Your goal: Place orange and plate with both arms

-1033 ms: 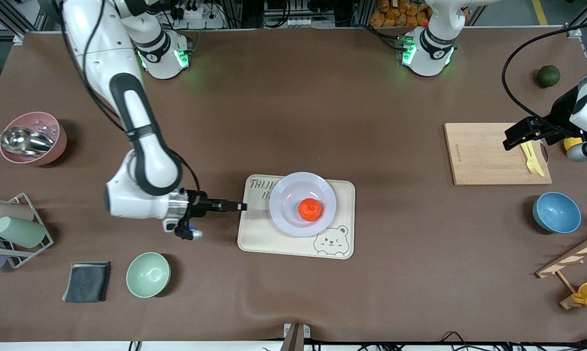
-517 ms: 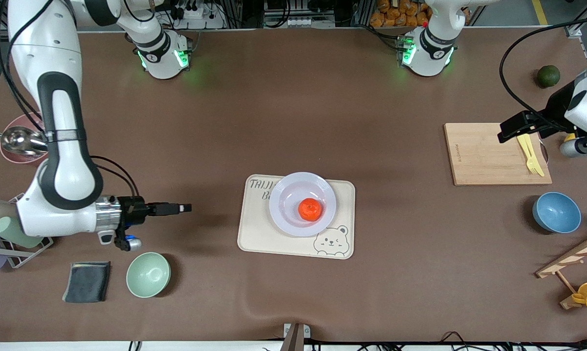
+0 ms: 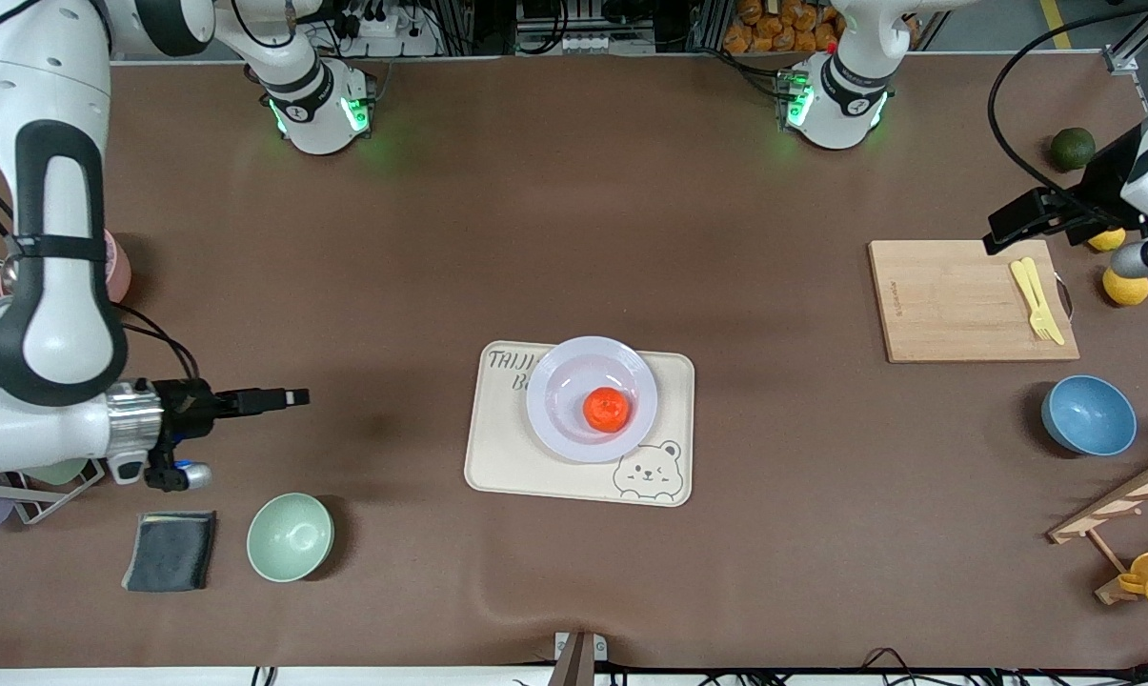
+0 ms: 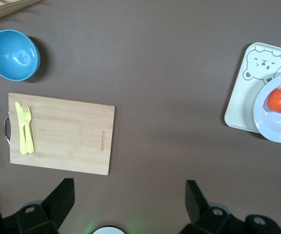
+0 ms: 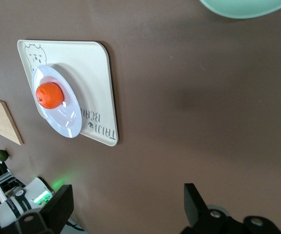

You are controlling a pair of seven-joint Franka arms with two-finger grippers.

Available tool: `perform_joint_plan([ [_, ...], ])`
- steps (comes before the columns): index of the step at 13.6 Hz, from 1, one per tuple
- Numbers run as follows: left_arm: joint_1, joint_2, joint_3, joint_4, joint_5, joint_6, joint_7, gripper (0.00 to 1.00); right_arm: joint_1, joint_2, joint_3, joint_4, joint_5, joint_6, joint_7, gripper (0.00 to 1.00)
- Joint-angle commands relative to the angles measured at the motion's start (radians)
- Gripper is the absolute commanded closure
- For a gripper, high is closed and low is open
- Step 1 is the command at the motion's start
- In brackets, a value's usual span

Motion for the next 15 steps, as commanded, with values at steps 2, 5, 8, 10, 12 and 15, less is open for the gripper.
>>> perform_joint_plan([
  [2, 0.028, -0.015, 0.006, 0.005, -0.019, -0.022, 0.026, 0.00, -0.052, 0.006, 0.022, 0.091, -0.123, -0.076, 0.003, 0.00],
  [5, 0.028, -0.025, 0.006, -0.001, -0.009, -0.016, 0.034, 0.00, -0.068, 0.000, 0.016, 0.111, -0.129, -0.144, 0.002, 0.00],
  [8, 0.026, -0.030, 0.003, -0.009, -0.009, 0.022, 0.034, 0.00, -0.062, -0.045, 0.018, 0.139, -0.230, -0.204, 0.004, 0.00],
  [10, 0.026, -0.032, 0.003, -0.009, -0.009, 0.022, 0.034, 0.00, -0.045, -0.121, 0.027, 0.137, -0.340, -0.234, 0.002, 0.00],
  [12, 0.026, -0.029, 0.003, -0.009, -0.006, 0.024, 0.034, 0.00, 0.018, -0.187, 0.029, 0.133, -0.460, -0.302, 0.004, 0.00],
  [15, 0.021, -0.026, -0.013, -0.004, 0.048, 0.024, 0.035, 0.00, 0.041, -0.286, 0.030, 0.058, -0.505, -0.347, -0.001, 0.00],
])
